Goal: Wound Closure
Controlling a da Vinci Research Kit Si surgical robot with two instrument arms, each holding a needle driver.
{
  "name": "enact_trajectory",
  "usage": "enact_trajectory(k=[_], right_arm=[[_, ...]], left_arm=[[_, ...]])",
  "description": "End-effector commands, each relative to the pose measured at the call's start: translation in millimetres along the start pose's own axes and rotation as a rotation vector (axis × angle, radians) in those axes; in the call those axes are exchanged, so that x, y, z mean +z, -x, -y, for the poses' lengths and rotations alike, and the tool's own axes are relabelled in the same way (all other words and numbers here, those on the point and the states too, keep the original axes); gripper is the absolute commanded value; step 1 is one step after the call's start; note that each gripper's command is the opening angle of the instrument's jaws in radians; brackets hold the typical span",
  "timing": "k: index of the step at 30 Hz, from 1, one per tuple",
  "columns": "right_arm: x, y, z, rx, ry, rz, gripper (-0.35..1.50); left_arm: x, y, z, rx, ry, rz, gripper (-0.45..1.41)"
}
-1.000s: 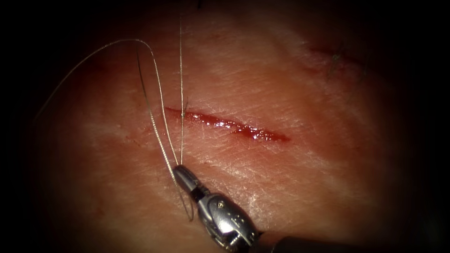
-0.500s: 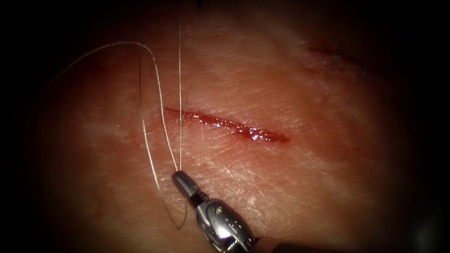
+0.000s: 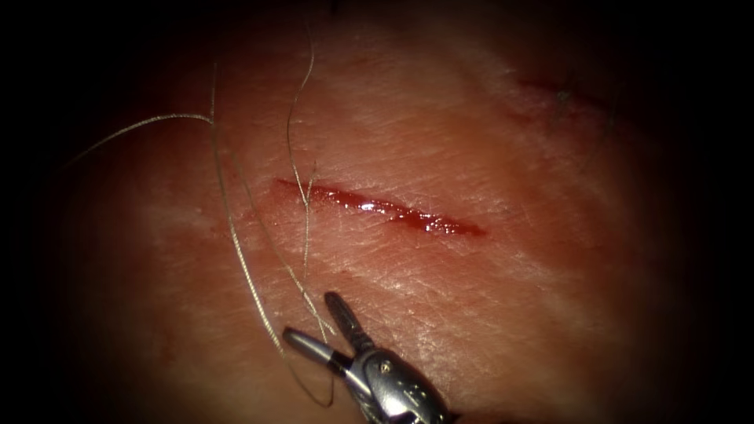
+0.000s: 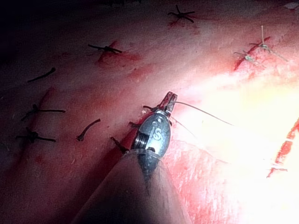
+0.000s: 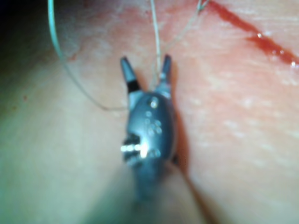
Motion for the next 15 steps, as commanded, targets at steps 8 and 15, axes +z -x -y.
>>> enact_trajectory(k=[8, 15], right_arm=[[-9.2, -4.8, 2.9, -0.105, -0.190, 0.108, 1.18], [-11.9, -8.6, -1.7, -0.261, -0.308, 0.302, 1.16]], left_arm=[[-3.1, -7.1, -4.2, 0.015, 0.038, -0.024, -0.45], [-7.5, -12.6, -8.9, 0.031, 0.071, -0.042, -0.45]])
